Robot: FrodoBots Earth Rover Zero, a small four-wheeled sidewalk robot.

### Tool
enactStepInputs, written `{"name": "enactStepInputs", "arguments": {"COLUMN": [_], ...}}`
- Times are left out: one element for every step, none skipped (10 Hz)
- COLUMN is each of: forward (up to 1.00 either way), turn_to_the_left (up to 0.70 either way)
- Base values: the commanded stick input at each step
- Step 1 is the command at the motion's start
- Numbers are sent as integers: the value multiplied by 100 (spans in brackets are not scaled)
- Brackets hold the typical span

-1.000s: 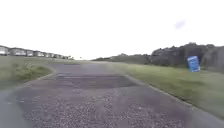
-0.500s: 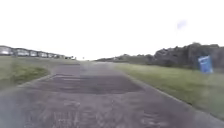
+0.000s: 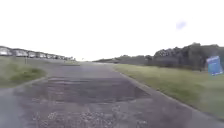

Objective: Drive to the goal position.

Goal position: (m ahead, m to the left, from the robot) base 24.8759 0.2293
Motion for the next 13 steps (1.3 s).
{"name": "enactStepInputs", "arguments": {"forward": [70, 70, 70, 70, 70, 70, 70, 70, 70, 70, 70, 70, 70], "turn_to_the_left": [0, 0, 0, 0, 0, 0, 0, 0, 0, 0, 0, 0, 0]}}
